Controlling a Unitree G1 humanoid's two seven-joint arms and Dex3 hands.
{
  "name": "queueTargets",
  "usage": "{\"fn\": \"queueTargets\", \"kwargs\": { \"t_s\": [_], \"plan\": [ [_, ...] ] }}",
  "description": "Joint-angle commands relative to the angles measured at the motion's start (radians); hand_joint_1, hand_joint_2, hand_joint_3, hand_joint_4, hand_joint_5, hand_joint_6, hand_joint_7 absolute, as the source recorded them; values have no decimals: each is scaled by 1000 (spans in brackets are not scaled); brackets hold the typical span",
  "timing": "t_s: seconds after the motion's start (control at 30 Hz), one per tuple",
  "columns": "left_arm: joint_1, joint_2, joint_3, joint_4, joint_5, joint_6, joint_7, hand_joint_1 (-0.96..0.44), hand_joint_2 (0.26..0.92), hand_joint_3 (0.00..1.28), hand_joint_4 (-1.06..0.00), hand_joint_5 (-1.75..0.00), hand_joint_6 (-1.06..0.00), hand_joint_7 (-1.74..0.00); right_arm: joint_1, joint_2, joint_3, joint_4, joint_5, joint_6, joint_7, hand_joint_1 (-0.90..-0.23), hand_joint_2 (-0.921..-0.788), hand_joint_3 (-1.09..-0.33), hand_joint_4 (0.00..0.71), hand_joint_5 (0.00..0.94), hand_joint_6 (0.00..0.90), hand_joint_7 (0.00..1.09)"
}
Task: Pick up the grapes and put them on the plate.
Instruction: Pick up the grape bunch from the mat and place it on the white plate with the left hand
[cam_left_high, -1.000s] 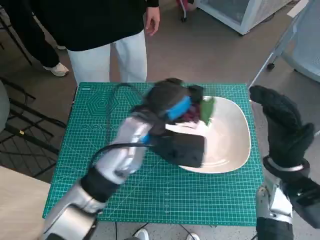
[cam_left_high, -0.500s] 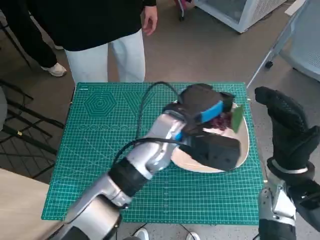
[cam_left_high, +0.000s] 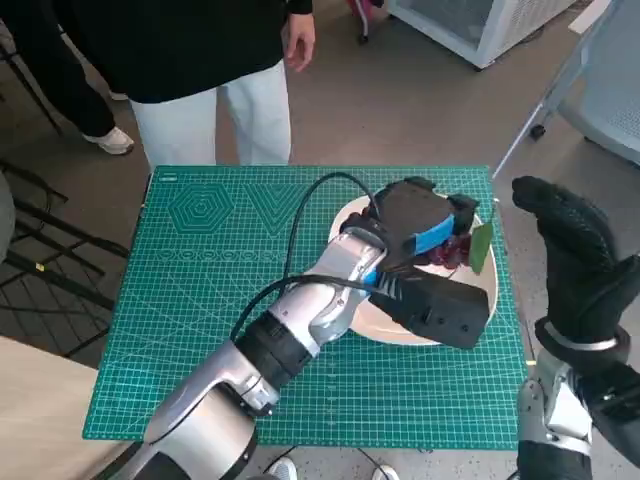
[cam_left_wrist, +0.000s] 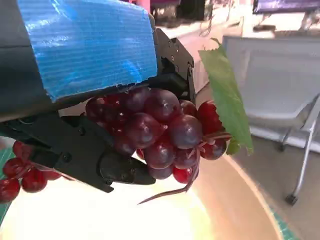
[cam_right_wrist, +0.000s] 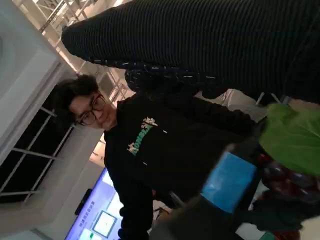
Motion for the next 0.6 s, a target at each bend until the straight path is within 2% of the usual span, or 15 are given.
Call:
{"fn": "queueTargets", "kwargs": {
  "t_s": [0.03, 0.1, 0.13, 0.2, 0.23, 0.27, 0.3, 0.33, 0.37, 0.43, 0.5, 0.6],
  "plan": [
    [-38, -15, 20, 54, -39, -27, 5, 3, 917, 365, -325, -1539, -331, -1499, 25, 3, -4, -1, -4, 2, -14, -575, -921, -700, 198, 1, -1, 412],
    [-39, -20, 32, 73, -62, -35, -9, 2, 911, 366, -336, -1530, -342, -1492, 25, 3, -4, -1, -6, 2, -17, -575, -921, -700, 197, 1, -1, 411],
    [-41, -22, 38, 83, -75, -38, -18, 35, 895, 378, -357, -1520, -342, -1407, 24, 3, -4, 0, -7, 2, -18, -574, -921, -700, 197, 1, -1, 411],
    [-45, -27, 45, 106, -94, -40, -36, 151, 846, 429, -413, -1507, -349, -1063, 23, 4, -3, 2, -9, 1, -20, -574, -921, -701, 196, 1, -1, 409],
    [-48, -29, 46, 118, -100, -39, -43, 221, 833, 432, -441, -1496, -348, -822, 23, 5, -2, 3, -10, 0, -22, -574, -921, -700, 196, 1, -1, 409],
    [-52, -30, 45, 129, -103, -39, -49, 200, 829, 398, -420, -1382, -347, -621, 23, 6, -2, 4, -12, -1, -23, -574, -921, -700, 197, 1, -1, 408],
    [-55, -32, 42, 140, -104, -37, -54, 136, 838, 333, -384, -1218, -338, -478, 22, 7, -1, 4, -13, -1, -25, -574, -921, -700, 197, 1, -1, 408],
    [-58, -33, 39, 150, -103, -34, -58, 26, 842, 262, -328, -981, -325, -343, 22, 7, 0, 5, -15, -2, -27, -574, -921, -700, 197, 1, -1, 408],
    [-62, -34, 34, 159, -102, -32, -62, -117, 839, 197, -257, -702, -308, -245, 21, 7, 1, 7, -16, -3, -28, -574, -921, -700, 197, 1, -1, 408],
    [-69, -34, 24, 172, -96, -30, -71, -311, 848, 114, -168, -344, -267, -123, 19, 8, 2, 10, -18, -4, -30, -574, -921, -699, 198, 1, -1, 409],
    [-72, -28, 14, 178, -91, -34, -86, -443, 862, 72, -110, -169, -218, -62, 18, 8, 3, 11, -20, -4, -32, -574, -921, -699, 198, 1, -1, 409],
    [-74, -17, 6, 178, -92, -47, -113, -586, 882, 43, -46, -55, -151, -21, 17, 8, 6, 13, -23, -4, -34, -573, -921, -698, 199, 1, -1, 410]
  ]
}}
